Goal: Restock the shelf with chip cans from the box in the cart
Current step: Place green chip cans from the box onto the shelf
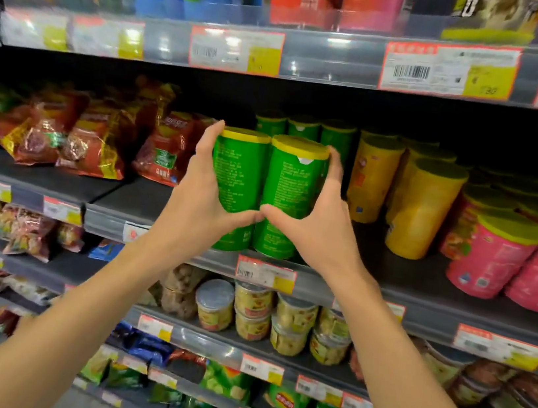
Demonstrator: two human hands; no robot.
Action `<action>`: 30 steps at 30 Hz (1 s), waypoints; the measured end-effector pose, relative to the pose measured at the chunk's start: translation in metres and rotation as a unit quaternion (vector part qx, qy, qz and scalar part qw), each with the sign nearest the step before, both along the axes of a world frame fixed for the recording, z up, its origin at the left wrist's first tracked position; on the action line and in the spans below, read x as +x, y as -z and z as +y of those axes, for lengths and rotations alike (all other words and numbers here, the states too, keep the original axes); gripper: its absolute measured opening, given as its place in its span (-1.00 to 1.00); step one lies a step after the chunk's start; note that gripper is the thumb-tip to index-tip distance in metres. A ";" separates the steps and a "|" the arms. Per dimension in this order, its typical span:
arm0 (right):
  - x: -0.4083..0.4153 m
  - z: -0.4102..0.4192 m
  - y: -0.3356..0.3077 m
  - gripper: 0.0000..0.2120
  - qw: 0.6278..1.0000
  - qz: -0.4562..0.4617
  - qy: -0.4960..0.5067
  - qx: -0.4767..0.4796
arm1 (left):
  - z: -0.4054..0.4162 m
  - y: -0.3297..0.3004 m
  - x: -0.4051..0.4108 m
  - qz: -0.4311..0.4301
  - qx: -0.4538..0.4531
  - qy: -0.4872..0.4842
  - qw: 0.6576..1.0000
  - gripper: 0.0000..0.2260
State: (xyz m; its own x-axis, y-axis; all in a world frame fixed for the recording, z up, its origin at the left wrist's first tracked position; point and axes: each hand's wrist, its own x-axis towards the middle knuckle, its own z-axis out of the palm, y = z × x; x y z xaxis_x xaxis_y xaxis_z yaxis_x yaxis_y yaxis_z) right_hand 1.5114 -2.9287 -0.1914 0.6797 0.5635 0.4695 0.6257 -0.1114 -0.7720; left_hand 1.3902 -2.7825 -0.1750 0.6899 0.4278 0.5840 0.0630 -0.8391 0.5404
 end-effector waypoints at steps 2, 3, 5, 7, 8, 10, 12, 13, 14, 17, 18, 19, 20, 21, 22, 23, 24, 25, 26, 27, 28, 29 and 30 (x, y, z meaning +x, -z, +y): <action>0.002 0.013 0.004 0.13 1.000 -0.009 0.023 0.002 | 0.011 0.005 0.010 -0.022 -0.015 0.005 1.000 0.08; 0.003 0.018 0.006 0.13 0.999 -0.015 0.033 0.002 | 0.017 0.009 0.015 -0.031 -0.025 0.008 0.999 0.08; 0.006 0.029 0.011 0.12 0.999 -0.020 0.046 -0.004 | 0.028 0.018 0.023 -0.045 -0.043 0.017 0.998 0.07; 0.008 0.037 0.017 0.11 0.998 -0.017 0.054 -0.006 | 0.039 0.027 0.029 -0.051 -0.064 0.028 0.996 0.07; 0.008 0.040 0.020 0.11 0.998 -0.015 0.058 -0.004 | 0.045 0.030 0.031 -0.052 -0.074 0.035 0.995 0.07; 0.007 0.045 0.026 0.12 0.998 -0.012 0.065 -0.010 | 0.054 0.037 0.033 -0.050 -0.093 0.051 0.993 0.07; 0.006 0.048 0.029 0.12 0.997 0.001 0.069 -0.026 | 0.063 0.042 0.035 -0.038 -0.095 0.064 0.993 0.08; 0.006 0.047 0.031 0.12 0.997 0.006 0.067 -0.030 | 0.065 0.045 0.035 -0.036 -0.092 0.067 0.993 0.08; 0.004 0.048 0.032 0.11 0.997 0.005 0.071 -0.030 | 0.068 0.047 0.035 -0.037 -0.094 0.072 0.992 0.07; -0.004 0.055 0.033 0.09 0.995 0.002 0.099 -0.022 | 0.077 0.051 0.034 -0.046 -0.094 0.092 0.990 0.06; -0.006 0.057 0.034 0.09 0.994 0.004 0.108 -0.020 | 0.079 0.053 0.034 -0.047 -0.092 0.097 0.990 0.05; -0.008 0.057 0.035 0.09 0.993 0.006 0.115 -0.018 | 0.079 0.053 0.033 -0.048 -0.090 0.102 0.990 0.04; -0.011 0.058 0.035 0.09 0.992 0.007 0.123 -0.017 | 0.080 0.054 0.033 -0.048 -0.088 0.105 0.990 0.02; -0.015 0.059 0.036 0.09 0.991 0.004 0.134 -0.021 | 0.081 0.055 0.031 -0.046 -0.083 0.108 0.990 0.01; -0.020 0.060 0.037 0.10 0.988 -0.002 0.150 -0.031 | 0.083 0.055 0.030 -0.044 -0.075 0.112 0.990 -0.01; -0.025 0.061 0.039 0.10 0.984 -0.008 0.172 -0.042 | 0.085 0.056 0.030 -0.042 -0.066 0.116 0.990 -0.03; -0.030 0.062 0.042 0.08 0.980 -0.012 0.192 -0.048 | 0.087 0.057 0.031 -0.039 -0.058 0.121 0.990 -0.05; -0.034 0.064 0.046 0.04 0.977 -0.011 0.207 -0.045 | 0.089 0.057 0.031 -0.036 -0.056 0.125 0.990 -0.06; -0.037 0.064 0.049 0.00 0.975 -0.007 0.218 -0.038 | 0.090 0.058 0.030 -0.033 -0.057 0.130 0.989 -0.06; -0.040 0.065 0.051 -0.03 0.973 -0.003 0.227 -0.029 | 0.092 0.058 0.030 -0.032 -0.057 0.134 0.989 -0.05; -0.041 0.066 0.052 -0.05 0.972 -0.001 0.234 -0.024 | 0.093 0.058 0.029 -0.032 -0.055 0.137 0.989 -0.05; -0.040 0.067 0.053 -0.06 0.970 0.000 0.240 -0.024 | 0.093 0.058 0.029 -0.034 -0.055 0.140 0.988 -0.05; -0.039 0.068 0.052 -0.07 0.969 0.001 0.246 -0.028 | 0.094 0.057 0.030 -0.036 -0.056 0.143 0.987 -0.05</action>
